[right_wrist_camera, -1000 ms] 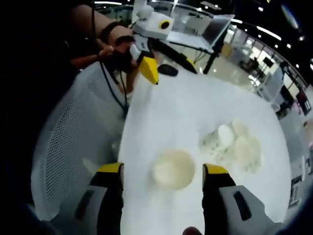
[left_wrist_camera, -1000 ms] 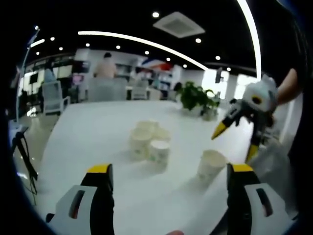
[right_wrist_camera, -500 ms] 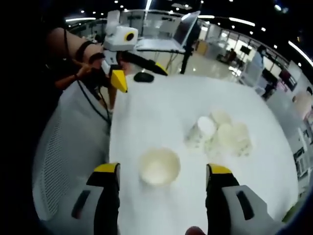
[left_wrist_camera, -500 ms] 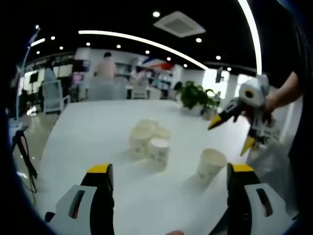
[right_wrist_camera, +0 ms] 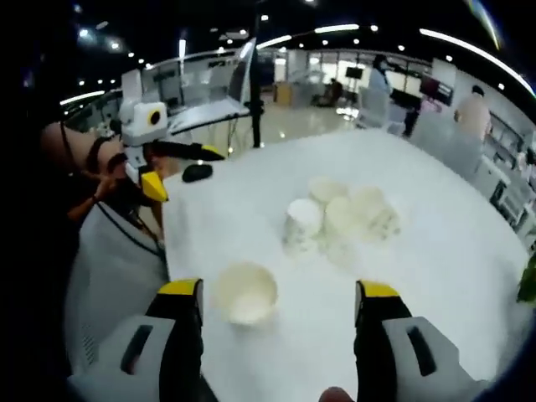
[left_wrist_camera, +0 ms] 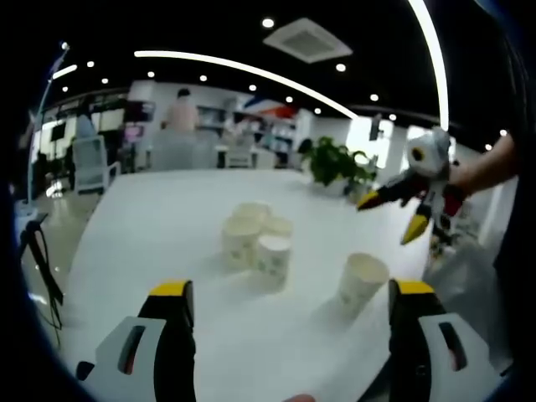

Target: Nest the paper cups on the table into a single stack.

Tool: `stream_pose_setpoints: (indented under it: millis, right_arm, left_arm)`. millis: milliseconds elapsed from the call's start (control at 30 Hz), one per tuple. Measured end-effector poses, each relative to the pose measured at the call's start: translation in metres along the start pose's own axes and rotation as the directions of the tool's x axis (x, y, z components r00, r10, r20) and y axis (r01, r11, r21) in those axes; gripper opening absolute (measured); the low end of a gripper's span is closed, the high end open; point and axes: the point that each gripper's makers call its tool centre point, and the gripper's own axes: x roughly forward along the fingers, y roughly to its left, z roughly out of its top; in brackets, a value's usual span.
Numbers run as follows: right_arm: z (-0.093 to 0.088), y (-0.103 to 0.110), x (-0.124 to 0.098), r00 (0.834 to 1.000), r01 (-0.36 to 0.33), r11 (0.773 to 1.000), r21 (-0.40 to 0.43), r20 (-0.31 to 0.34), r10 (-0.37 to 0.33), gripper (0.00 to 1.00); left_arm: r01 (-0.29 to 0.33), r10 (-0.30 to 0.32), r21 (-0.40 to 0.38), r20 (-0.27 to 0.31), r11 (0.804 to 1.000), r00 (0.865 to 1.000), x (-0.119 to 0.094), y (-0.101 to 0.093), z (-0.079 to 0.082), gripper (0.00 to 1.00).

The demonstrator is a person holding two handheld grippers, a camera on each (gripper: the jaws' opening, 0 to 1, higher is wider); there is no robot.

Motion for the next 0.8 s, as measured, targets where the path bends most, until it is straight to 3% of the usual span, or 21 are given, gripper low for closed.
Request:
stream_pose_setpoints:
  millis: [300, 500, 667, 800]
  right_arm:
    - [-0.004, -0.018, -0.010, 0.997, 0.072, 0.997, 0.023, 0.004, -0.072, 0.77]
    - [-0.007, -0.024, -0.013, 0.994, 0.106, 0.994, 0.029, 0.007, -0.107, 0.86]
    - [-0.008, -0.030, -0.014, 0.990, 0.139, 0.990, 0.035, 0.013, -0.139, 1.00]
    - [-0.010, -0.029, -0.014, 0.991, 0.134, 0.990, 0.035, 0.016, -0.134, 1.00]
  left_arm:
    - [0.002, -0.002, -0.003, -0.004, 1.000, 1.000, 0.001, 0.000, -0.002, 0.95]
    - [0.003, -0.003, -0.003, -0.006, 1.000, 1.000, 0.001, -0.001, -0.001, 0.95]
    - [0.002, -0.002, -0.004, -0.008, 1.000, 1.000, 0.002, -0.001, -0.003, 0.95]
    - [0.003, -0.003, -0.004, -0.010, 1.000, 1.000, 0.002, -0.002, -0.003, 0.96]
